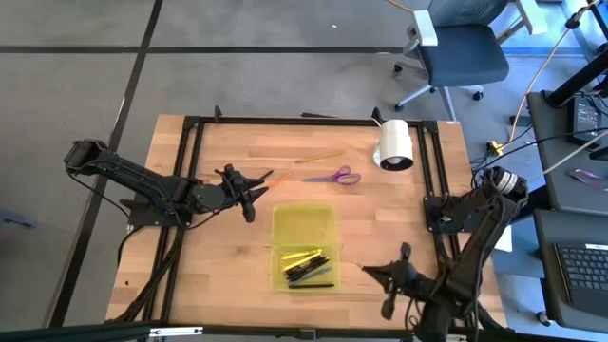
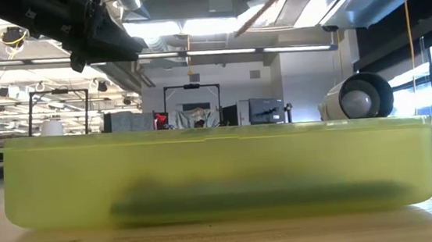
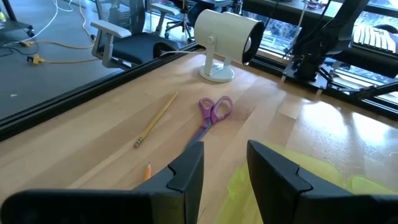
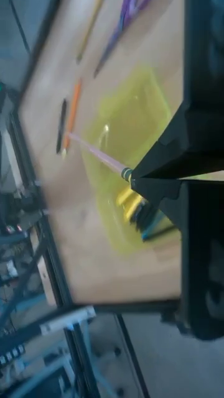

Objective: Pick & place school supplies into a supply box
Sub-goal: Put the pink pencil into the yellow supply box

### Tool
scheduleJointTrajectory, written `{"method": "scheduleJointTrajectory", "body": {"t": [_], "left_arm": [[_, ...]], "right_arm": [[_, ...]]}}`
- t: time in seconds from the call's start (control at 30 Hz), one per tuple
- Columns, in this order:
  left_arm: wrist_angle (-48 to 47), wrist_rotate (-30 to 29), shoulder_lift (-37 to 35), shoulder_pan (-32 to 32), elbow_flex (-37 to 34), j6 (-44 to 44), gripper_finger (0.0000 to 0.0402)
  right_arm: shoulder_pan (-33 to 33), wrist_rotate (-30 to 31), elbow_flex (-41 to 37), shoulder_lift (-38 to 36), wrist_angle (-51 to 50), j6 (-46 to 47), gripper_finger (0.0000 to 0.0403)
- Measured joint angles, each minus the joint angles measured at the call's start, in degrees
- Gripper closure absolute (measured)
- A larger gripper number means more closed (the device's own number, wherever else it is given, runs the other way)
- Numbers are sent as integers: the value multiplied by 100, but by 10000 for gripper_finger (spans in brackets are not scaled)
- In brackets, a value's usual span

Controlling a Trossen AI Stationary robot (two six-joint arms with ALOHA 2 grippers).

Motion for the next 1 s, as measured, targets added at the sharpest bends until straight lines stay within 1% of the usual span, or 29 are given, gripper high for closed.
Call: {"method": "scheduleJointTrajectory", "body": {"t": [0.2, 0.27, 0.33, 0.5, 0.67, 0.83, 1.0], "left_arm": [[0, 48, 1, 0, 0, 0, 286], [0, 131, 0, 0, 0, 0, 286], [-2, 288, 0, -1, 0, 0, 286], [-4, 838, 1, -2, 0, 0, 286], [-70, 1155, 0, -2, 0, 0, 286], [-84, 1237, -1, -2, 0, 0, 286], [-82, 1235, -1, -2, 0, 0, 286]], "right_arm": [[-455, -1183, -107, 2, 2096, -1902, 400], [-603, -1615, -236, 0, 2613, -2279, 400], [-747, -2080, -344, 2, 2826, -2333, 400], [-1108, -3326, -644, 2, 3032, -2130, 400], [-1503, -4287, -1119, 2, 3885, -2432, 400], [-1870, -4776, -1487, 9, 4453, -2749, 400], [-2185, -5288, -1728, 9, 4502, -2930, 400]]}}
